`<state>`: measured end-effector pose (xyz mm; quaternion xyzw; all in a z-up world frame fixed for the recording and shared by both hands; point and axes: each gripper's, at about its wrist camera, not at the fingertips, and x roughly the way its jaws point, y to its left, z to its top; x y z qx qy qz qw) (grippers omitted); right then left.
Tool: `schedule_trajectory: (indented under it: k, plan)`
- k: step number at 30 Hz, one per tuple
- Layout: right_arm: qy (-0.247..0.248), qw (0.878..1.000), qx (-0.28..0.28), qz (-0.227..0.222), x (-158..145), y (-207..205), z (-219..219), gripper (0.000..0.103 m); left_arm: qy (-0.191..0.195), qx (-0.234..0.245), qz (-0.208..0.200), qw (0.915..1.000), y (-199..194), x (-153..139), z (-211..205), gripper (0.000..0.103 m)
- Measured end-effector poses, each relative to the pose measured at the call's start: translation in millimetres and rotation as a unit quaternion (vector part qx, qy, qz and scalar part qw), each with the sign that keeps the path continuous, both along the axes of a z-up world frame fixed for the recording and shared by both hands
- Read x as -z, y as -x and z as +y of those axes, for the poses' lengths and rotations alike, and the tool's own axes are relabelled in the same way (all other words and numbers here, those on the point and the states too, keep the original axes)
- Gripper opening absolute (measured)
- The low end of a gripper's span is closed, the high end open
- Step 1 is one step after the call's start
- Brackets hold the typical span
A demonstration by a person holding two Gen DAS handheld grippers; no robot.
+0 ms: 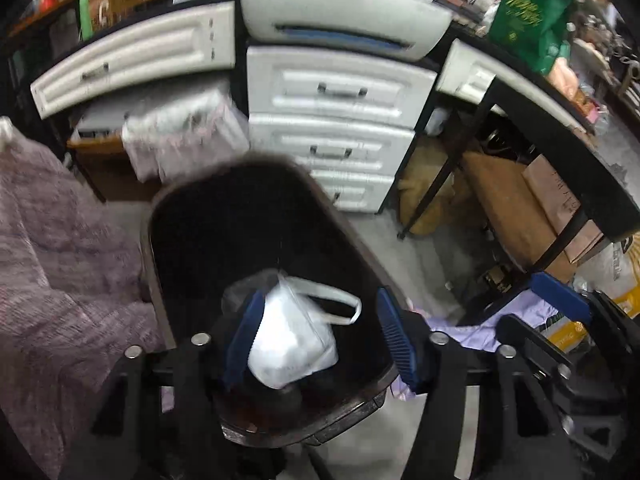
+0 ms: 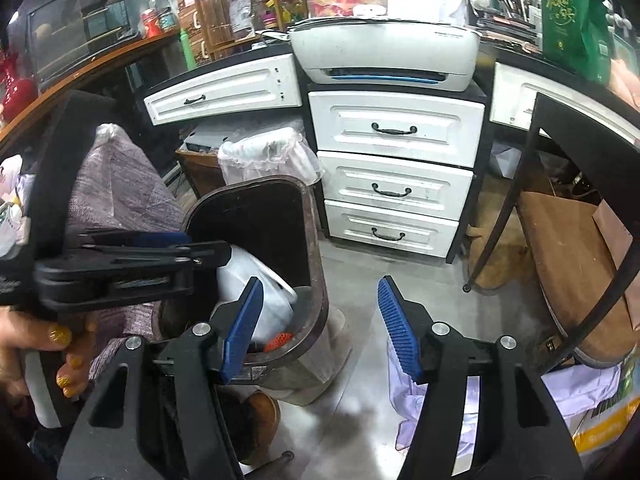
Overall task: Collect trash
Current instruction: 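Carry net and mask to the black bin and open both tools over it, then return to the table and grasp the white plastic bag with the left tool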
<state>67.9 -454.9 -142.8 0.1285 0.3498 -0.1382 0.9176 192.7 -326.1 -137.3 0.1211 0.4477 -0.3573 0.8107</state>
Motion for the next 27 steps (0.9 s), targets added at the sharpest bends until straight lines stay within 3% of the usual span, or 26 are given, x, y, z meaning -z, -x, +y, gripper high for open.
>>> schedule_trajectory:
  k: [5, 10, 16, 20, 27]
  plan:
    - [0.004, 1.0, 0.006, -0.01, -8.2, 2.7, 1.2, 0.06, 0.012, 0.001, -0.045, 0.9989, 16.1, -29.6, 16.4, 0.065]
    - [0.012, 0.999, 0.0, -0.032, -26.1, 5.4, 9.1, 0.061, 0.06, -0.017, -0.089, 0.9941, 33.3, -68.1, 46.4, 0.081]
    - [0.02, 0.998, -0.022, -0.06, -52.5, 5.7, 26.8, 0.066, 0.1, -0.043, -0.162, 0.9808, 59.3, -116.2, 86.1, 0.093]
    - [0.018, 0.995, -0.057, -0.076, -72.9, 1.9, 50.4, 0.072, 0.123, -0.069, -0.18, 0.9734, 69.3, -134.6, 113.4, 0.097]
    - [0.023, 0.986, -0.135, -0.09, -100.4, -17.0, 105.5, 0.073, 0.108, -0.104, -0.21, 0.9661, 77.2, -155.2, 163.2, 0.097]
